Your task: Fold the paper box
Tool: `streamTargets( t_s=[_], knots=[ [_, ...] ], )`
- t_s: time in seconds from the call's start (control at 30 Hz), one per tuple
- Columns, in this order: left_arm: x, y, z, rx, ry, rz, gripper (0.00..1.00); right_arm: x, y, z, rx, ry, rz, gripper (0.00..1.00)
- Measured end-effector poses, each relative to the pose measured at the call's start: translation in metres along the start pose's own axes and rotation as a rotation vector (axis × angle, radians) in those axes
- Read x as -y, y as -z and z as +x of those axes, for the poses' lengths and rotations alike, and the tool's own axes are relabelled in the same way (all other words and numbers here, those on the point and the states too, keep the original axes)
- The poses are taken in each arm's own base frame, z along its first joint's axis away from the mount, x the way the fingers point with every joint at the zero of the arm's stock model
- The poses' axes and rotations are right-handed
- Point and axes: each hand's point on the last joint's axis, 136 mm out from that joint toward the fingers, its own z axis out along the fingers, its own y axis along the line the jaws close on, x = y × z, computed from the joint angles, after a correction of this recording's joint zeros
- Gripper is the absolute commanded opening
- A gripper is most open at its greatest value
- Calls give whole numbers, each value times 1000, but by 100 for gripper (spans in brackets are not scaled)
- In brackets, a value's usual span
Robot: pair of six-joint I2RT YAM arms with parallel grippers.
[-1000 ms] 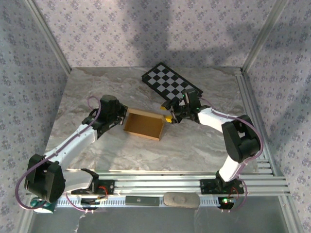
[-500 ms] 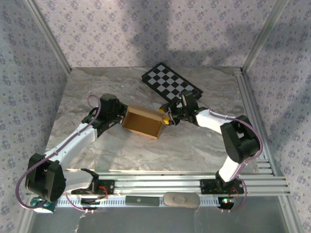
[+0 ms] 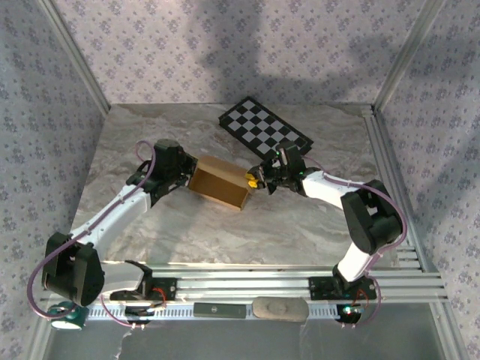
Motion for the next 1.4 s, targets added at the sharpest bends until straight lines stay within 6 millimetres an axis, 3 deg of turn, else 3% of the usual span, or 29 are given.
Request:
streamTargets(
  t_s=[0.1, 0.23, 0.37, 0.53, 0.67, 0.73, 0.83, 0.9, 1.03, 1.4],
  knots=[
    [-1, -1, 1, -10, -11, -3, 39, -1, 1, 0, 3, -4, -7, 5],
    [-2, 1, 2, -45, -21, -4, 63, -6, 8, -5, 11, -4, -25, 0],
    [-2, 15, -12, -44, -35, 6, 64, -7, 16, -13, 3, 1, -34, 0],
    [-8, 41, -52, 37, -65, 3, 64, -4, 28, -18, -30, 22, -24, 0],
    [-20, 28, -65, 14, -90, -31, 60, -5, 36, -16, -61, 50, -23, 0],
    [-34, 10, -55, -67, -117, -101, 59, -6, 39, -15, -72, 59, -26, 0],
    [-23, -25, -36, -190, -193, -102, 64, -7, 43, -15, -84, 58, -41, 0],
    [-37, -37, -21, -253, -202, -126, 65, -6, 45, -18, -85, 49, -50, 0],
    [-62, -40, 0, -339, -188, -160, 65, -7, 47, -17, -102, 36, -61, 0],
    [-35, -40, 13, -386, -200, -58, 55, -11, 58, -9, -125, 39, -68, 0]
  ],
)
